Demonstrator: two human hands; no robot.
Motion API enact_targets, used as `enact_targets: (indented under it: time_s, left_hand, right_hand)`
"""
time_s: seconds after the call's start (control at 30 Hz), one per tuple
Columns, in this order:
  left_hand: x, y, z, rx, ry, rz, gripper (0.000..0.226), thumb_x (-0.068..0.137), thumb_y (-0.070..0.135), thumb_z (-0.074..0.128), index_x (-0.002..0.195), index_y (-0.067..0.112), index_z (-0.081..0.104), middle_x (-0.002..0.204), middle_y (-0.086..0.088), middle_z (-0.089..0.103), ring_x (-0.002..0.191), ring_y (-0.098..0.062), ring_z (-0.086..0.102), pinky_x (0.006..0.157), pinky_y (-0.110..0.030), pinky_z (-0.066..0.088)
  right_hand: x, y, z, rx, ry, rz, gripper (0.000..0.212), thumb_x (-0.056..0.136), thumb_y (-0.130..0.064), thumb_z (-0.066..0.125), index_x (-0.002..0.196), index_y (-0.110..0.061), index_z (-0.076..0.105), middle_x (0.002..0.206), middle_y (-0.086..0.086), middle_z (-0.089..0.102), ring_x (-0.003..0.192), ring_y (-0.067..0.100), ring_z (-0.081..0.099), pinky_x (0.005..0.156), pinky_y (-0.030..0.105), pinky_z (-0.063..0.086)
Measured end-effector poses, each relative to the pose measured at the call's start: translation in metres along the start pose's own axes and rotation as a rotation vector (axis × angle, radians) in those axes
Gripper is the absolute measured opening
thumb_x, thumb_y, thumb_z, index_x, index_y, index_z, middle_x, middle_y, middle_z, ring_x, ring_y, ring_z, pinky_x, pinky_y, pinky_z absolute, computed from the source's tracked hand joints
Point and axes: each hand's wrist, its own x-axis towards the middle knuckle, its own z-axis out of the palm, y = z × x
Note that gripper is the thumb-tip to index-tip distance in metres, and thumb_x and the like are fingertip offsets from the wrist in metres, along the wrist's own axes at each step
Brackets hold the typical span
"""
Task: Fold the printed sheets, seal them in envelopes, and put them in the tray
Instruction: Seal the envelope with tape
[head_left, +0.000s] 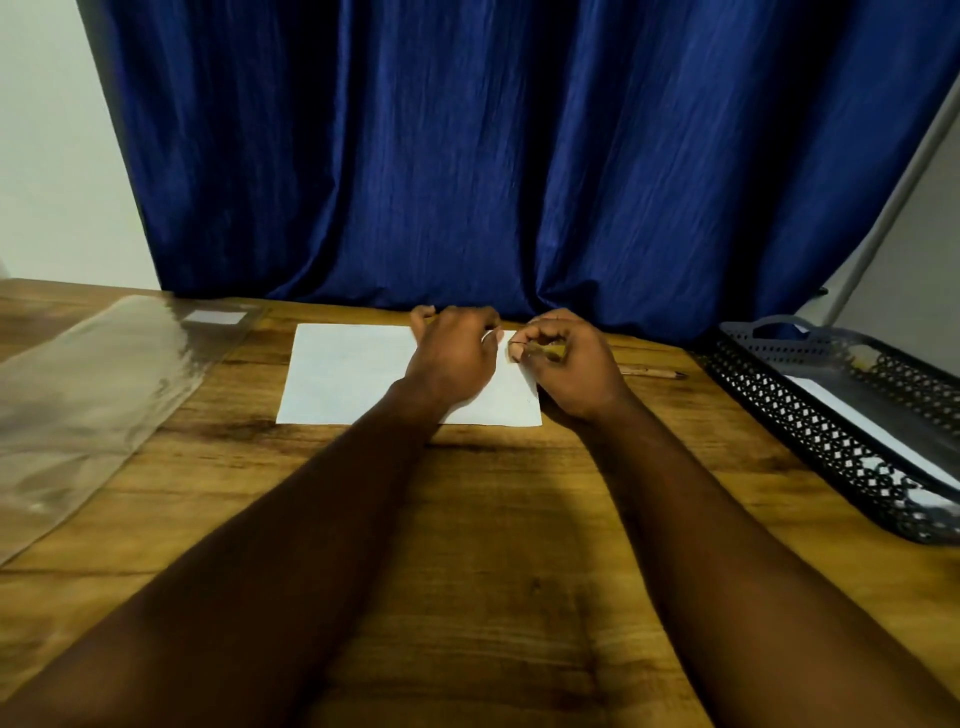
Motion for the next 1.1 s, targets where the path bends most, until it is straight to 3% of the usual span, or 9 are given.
enact_targets:
  time_s: [0.13, 0.27, 0.57, 0.77, 0.87, 0.93, 1.1]
  left_hand:
    - [0.0, 0.001, 0.0, -0.035, 0.031, 0.017, 0.019, 0.104, 0.022, 0.053, 0.105, 0.028, 0.071, 0.107, 0.007, 0.073, 0.108, -0.018, 0.06, 0.104, -0.043, 0.02]
    - [0.001, 0.002, 0.0, -0.036, 0.049, 0.024, 0.018, 0.103, 0.02, 0.053, 0.102, 0.029, 0.069, 0.103, 0.009, 0.071, 0.104, -0.015, 0.058, 0.099, -0.038, 0.018]
    - [0.001, 0.002, 0.0, -0.08, 0.026, 0.027, 0.017, 0.103, 0.018, 0.056, 0.099, 0.032, 0.065, 0.1, 0.013, 0.068, 0.097, -0.008, 0.05, 0.099, -0.037, 0.02]
    - [0.002, 0.003, -0.002, -0.104, 0.024, 0.047, 0.018, 0.101, 0.016, 0.056, 0.099, 0.03, 0.067, 0.1, 0.011, 0.07, 0.1, -0.011, 0.055, 0.097, -0.038, 0.021]
    - [0.002, 0.003, -0.003, -0.111, 0.025, 0.059, 0.019, 0.102, 0.017, 0.055, 0.1, 0.03, 0.068, 0.101, 0.011, 0.07, 0.1, -0.011, 0.056, 0.096, -0.038, 0.021]
    - [0.002, 0.004, -0.004, -0.122, 0.015, 0.056, 0.019, 0.102, 0.016, 0.053, 0.099, 0.031, 0.066, 0.1, 0.011, 0.069, 0.099, -0.011, 0.055, 0.097, -0.038, 0.021]
    - [0.001, 0.006, -0.007, -0.131, -0.02, 0.077, 0.021, 0.103, 0.014, 0.05, 0.096, 0.032, 0.059, 0.094, 0.011, 0.062, 0.097, -0.013, 0.054, 0.1, -0.041, 0.024]
  right_hand:
    - [0.0, -0.001, 0.002, 0.001, 0.013, 0.016, 0.014, 0.089, -0.007, 0.078, 0.087, -0.021, 0.082, 0.104, -0.007, 0.069, 0.102, 0.011, 0.068, 0.096, 0.046, 0.058]
    - [0.0, -0.001, 0.0, -0.011, 0.039, 0.08, 0.019, 0.091, -0.005, 0.078, 0.088, -0.024, 0.082, 0.105, -0.011, 0.069, 0.103, 0.01, 0.069, 0.099, 0.045, 0.059]
    - [-0.006, -0.005, -0.002, 0.01, 0.032, 0.059, 0.016, 0.094, -0.006, 0.077, 0.102, -0.018, 0.084, 0.102, -0.014, 0.077, 0.095, -0.002, 0.068, 0.081, 0.007, 0.051]
    - [-0.005, -0.002, -0.001, 0.101, 0.025, 0.072, 0.016, 0.09, -0.006, 0.082, 0.102, -0.016, 0.081, 0.099, -0.007, 0.08, 0.096, 0.01, 0.074, 0.088, 0.028, 0.06]
    - [-0.004, -0.005, -0.003, 0.197, 0.061, 0.108, 0.025, 0.086, -0.001, 0.085, 0.109, -0.008, 0.077, 0.101, 0.004, 0.079, 0.092, 0.015, 0.072, 0.08, 0.024, 0.06]
    - [-0.003, -0.009, -0.004, 0.244, 0.064, 0.127, 0.034, 0.086, 0.0, 0.085, 0.117, -0.006, 0.071, 0.098, 0.011, 0.077, 0.086, 0.017, 0.072, 0.074, 0.029, 0.061]
    - [-0.003, -0.012, -0.005, 0.295, 0.058, 0.173, 0.052, 0.09, 0.001, 0.081, 0.134, -0.009, 0.057, 0.073, -0.003, 0.071, 0.063, 0.002, 0.066, 0.061, 0.02, 0.054]
